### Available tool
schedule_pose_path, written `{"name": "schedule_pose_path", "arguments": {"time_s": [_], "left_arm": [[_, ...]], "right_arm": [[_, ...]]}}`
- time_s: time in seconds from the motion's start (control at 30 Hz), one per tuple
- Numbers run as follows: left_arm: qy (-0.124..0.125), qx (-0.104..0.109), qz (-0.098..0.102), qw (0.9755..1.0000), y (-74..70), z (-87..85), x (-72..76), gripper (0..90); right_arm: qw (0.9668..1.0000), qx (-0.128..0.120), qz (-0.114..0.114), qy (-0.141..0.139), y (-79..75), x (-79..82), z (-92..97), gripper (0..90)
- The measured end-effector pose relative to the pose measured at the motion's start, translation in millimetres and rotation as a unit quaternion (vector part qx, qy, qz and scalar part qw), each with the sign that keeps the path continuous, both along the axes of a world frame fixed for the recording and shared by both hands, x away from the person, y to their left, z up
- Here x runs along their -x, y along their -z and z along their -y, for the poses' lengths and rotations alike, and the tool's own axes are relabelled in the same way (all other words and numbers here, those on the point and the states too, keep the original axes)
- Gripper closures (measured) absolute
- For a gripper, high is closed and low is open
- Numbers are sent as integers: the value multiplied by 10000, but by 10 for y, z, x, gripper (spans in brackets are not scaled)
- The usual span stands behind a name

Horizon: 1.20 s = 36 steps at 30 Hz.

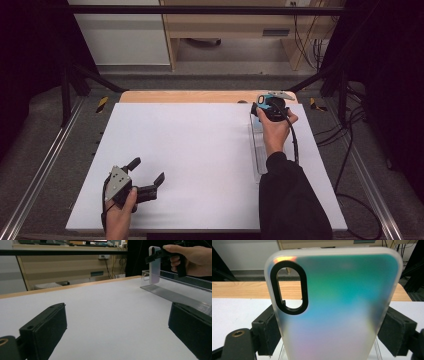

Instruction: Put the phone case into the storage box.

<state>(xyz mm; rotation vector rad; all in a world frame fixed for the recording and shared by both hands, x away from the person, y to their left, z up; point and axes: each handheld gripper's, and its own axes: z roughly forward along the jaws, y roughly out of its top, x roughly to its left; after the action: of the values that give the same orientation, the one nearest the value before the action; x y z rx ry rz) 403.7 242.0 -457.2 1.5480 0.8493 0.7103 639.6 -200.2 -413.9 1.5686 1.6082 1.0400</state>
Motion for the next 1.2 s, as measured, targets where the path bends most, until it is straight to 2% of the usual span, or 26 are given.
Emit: {"name": "schedule_pose_path", "arguments": {"time_s": [1.2], "left_arm": [[4,0,12,10000,-2,-2,7,14]], "right_arm": [[9998,150,-94,33,125,-59,-68,168]]}}
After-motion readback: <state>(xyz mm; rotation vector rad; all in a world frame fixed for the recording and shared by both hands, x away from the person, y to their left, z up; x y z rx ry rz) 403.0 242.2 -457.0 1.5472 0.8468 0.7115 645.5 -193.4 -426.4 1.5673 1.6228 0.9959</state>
